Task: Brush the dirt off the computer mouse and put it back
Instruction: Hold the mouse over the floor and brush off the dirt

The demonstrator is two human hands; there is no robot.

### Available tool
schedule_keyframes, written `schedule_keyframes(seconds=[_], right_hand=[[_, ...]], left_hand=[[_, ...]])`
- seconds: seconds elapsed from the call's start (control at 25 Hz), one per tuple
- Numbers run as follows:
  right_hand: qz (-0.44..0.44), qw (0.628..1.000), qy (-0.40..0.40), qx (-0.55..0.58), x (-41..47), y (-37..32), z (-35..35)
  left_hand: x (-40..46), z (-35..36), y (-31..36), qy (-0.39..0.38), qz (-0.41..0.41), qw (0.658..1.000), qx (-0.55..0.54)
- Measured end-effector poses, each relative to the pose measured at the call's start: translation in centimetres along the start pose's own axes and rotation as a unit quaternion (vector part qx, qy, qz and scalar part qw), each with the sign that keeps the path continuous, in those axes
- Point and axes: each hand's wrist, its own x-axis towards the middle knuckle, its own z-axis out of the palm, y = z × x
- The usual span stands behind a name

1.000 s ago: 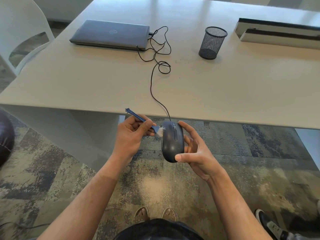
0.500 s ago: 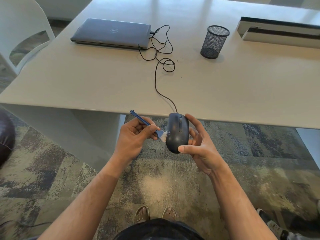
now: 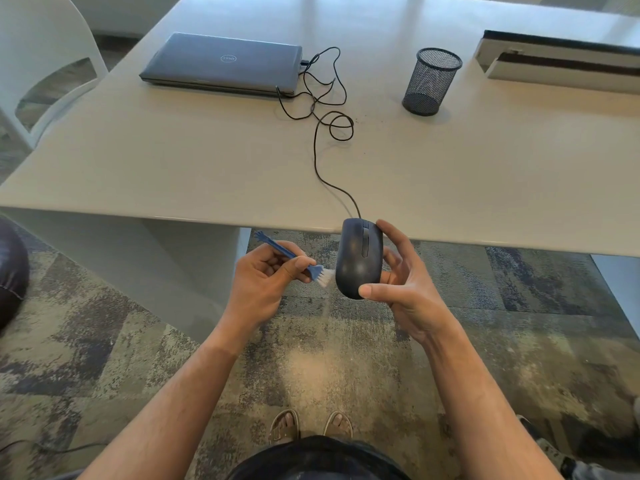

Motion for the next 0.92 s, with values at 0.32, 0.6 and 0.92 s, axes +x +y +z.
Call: schedule_keyframes(seconds=[0.32, 0.6, 0.92], right_hand=[[0.027, 0.999, -0.043, 0.002, -0.8, 0.9, 0.2], [0.033, 0.994, -0.083, 0.06, -0.8, 1.1, 0.2], [0.031, 0.994, -0.077, 0.071, -0.6, 1.2, 0.0]], left_hand=[[2.2, 0.7, 0.6, 0.085, 0.022, 0.995, -0.041], [2.8, 1.8, 0.9, 0.085, 0.018, 0.994, -0.066], [1.3, 2.1, 1.4, 0.038, 0.03, 0.997, -0.068]])
